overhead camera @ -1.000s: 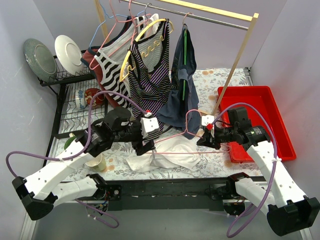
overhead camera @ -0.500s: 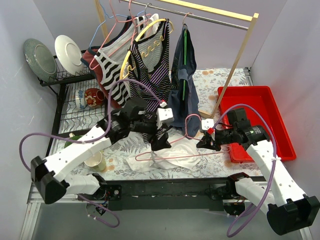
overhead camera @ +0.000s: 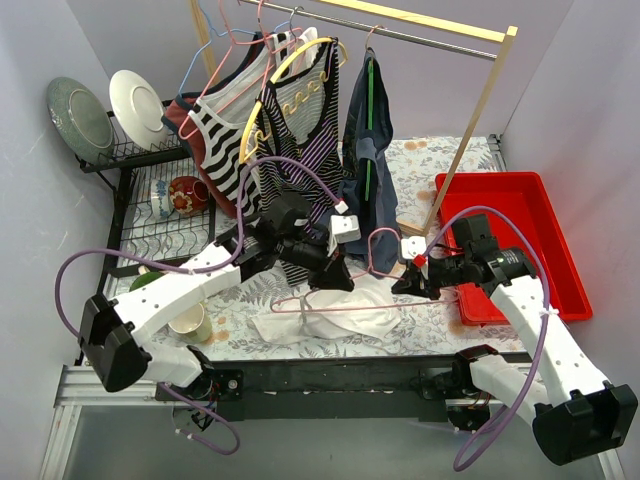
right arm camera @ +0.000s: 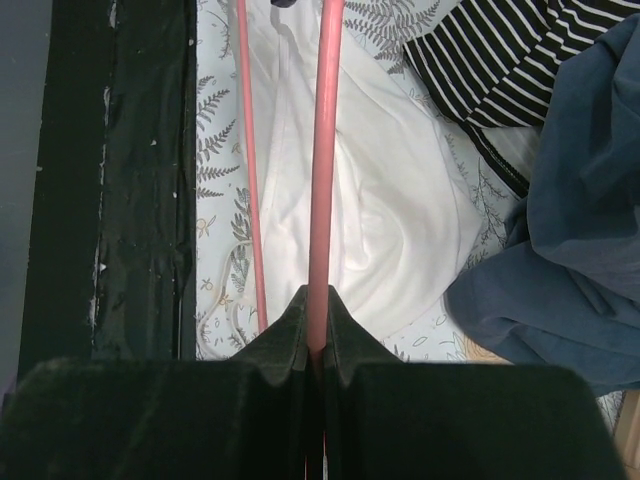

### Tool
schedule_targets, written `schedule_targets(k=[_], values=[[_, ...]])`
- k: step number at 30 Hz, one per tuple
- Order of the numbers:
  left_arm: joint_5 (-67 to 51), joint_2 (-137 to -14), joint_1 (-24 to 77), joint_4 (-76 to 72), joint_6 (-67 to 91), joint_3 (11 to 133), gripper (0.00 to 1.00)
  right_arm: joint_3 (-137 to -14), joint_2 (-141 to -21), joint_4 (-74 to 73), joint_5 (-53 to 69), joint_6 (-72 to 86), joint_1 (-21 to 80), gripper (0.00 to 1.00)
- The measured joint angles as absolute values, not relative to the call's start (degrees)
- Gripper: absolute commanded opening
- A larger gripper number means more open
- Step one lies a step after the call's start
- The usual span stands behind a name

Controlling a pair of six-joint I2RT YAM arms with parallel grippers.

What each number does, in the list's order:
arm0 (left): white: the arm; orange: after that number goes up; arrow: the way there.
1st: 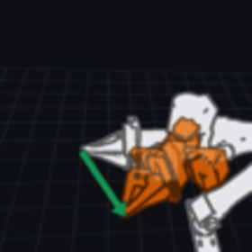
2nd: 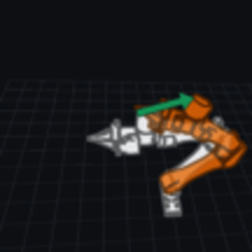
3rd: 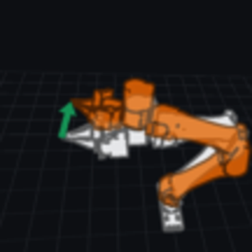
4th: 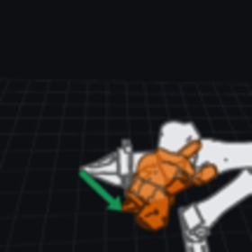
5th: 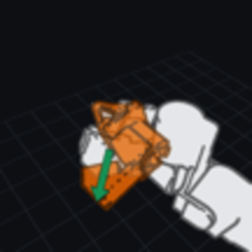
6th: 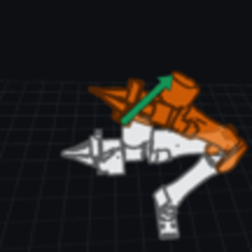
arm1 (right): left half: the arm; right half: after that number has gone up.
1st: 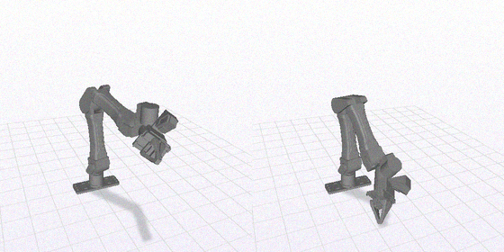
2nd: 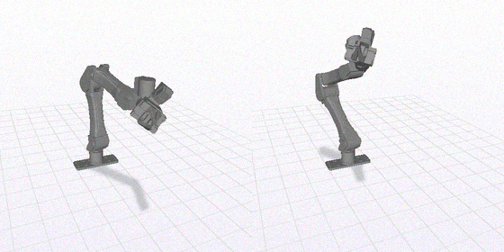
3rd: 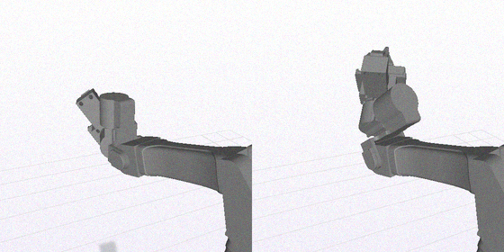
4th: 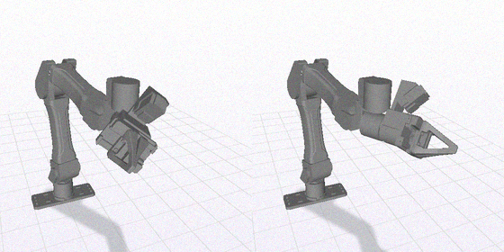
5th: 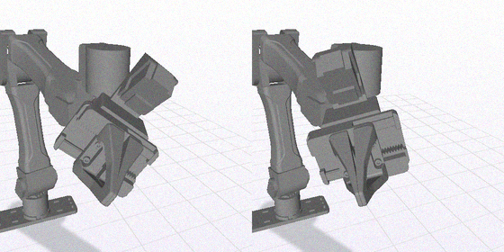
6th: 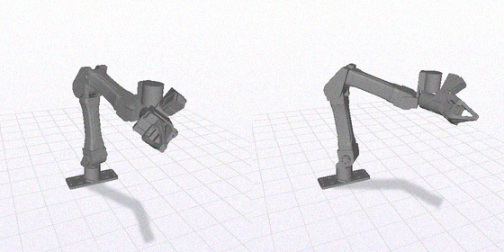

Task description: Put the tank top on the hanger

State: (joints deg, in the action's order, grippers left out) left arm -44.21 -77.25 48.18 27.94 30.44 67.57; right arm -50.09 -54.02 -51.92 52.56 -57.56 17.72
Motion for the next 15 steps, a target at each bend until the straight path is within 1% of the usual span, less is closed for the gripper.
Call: schedule_targets(k=[1, 3, 4, 5, 7, 8, 11, 12, 15], values=[[-44.2, -76.6, 48.2, 27.4, 31.2, 66.7, 0.00, -50.1, -54.0, -51.9, 52.8, -57.5, 17.8, 0.01], [-43.7, -75.1, 48.2, 25.9, 33.0, 64.7, 0.00, -50.1, -54.1, -51.7, 53.2, -57.5, 17.9, 0.11], [-43.2, -74.0, 48.3, 25.0, 34.0, 63.5, 0.00, -50.1, -54.2, -51.6, 53.4, -57.4, 18.1, 0.17], [-42.8, -73.1, 48.4, 24.2, 34.9, 62.5, 0.00, -50.1, -54.3, -51.3, 53.8, -57.2, 18.3, 0.35], [-41.0, -69.3, 48.5, 23.4, 37.3, 59.2, 0.00, -50.1, -54.5, -51.2, 54.1, -56.8, 18.5, 0.50], [-40.3, -67.5, 48.4, 23.4, 38.2, 57.8, 0.00, -50.1, -54.5, -51.1, 53.8, -56.3, 18.4, 0.65], [-37.5, -61.0, 48.1, 23.8, 41.5, 53.8, 0.00, -50.3, -54.5, -50.7, 51.8, -54.5, 18.3, 0.69], [-36.3, -59.2, 48.1, 24.2, 42.6, 53.2, 0.00, -50.8, -54.5, -50.8, 50.2, -53.4, 18.3, 0.72], [-33.5, -56.2, 48.1, 25.9, 45.2, 52.9, 0.00, -53.1, -53.6, -50.3, 46.5, -51.0, 18.3, 0.75]])
